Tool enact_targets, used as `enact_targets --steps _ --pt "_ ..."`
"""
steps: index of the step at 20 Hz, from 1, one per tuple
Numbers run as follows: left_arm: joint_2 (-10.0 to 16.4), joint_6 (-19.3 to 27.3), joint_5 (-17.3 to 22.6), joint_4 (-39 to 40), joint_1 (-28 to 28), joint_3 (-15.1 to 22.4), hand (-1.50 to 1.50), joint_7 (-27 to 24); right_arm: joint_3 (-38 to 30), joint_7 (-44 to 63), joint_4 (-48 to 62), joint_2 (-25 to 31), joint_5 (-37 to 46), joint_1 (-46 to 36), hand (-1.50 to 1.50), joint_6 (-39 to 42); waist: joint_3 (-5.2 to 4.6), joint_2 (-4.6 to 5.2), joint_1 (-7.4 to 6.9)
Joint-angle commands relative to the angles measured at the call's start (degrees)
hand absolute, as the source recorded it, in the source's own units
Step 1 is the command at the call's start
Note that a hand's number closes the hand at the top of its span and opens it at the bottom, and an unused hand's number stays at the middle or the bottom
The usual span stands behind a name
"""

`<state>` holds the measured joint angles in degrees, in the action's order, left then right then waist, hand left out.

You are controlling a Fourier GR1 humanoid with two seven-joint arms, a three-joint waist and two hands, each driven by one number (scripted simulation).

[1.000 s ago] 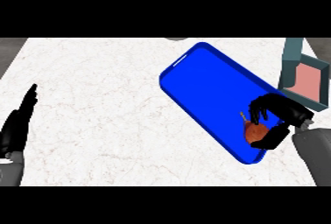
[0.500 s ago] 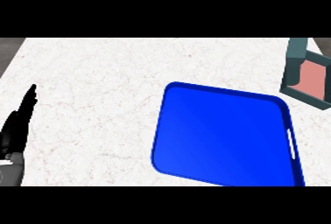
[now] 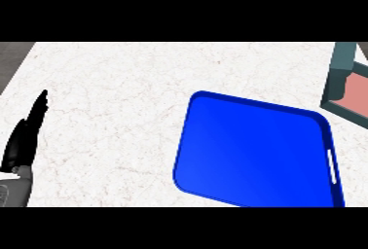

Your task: Pick the pear from the tray and place it in the cardboard box

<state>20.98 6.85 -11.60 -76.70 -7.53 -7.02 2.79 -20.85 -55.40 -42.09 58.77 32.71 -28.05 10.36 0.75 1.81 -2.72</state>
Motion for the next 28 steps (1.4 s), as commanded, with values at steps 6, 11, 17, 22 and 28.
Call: enact_targets --steps 6,11,17,22,28 --pt "-1.14 0.26 -1.25 1.20 -3.54 1.58 0.00 1.51 1.61 -11.31 9.95 3.07 -4.61 -8.58 1.50 11.42 -0.37 -0.12 -1.32" --pt "0.67 -1.67 -0.58 2.13 -3.20 0.68 0.00 0.31 5.32 -4.82 13.23 -0.30 -4.97 -16.39 1.50 14.00 -0.59 -0.39 -2.30" --pt "-1.23 -0.07 -2.05 2.72 -4.93 2.00 0.00 1.20 8.93 1.41 18.44 -3.15 -4.09 -25.11 1.50 17.19 -0.62 -0.22 -2.30" --pt "-0.24 -0.55 -1.63 1.74 -4.37 0.98 0.00 2.14 11.94 3.73 22.00 -8.12 -2.28 -29.36 1.50 16.26 -0.59 -0.49 -1.86" --pt "0.35 -2.18 -0.18 1.13 -3.51 0.08 0.00 1.80 14.07 7.19 27.21 -14.81 0.87 -32.25 1.50 7.97 -0.53 -0.17 -2.54"
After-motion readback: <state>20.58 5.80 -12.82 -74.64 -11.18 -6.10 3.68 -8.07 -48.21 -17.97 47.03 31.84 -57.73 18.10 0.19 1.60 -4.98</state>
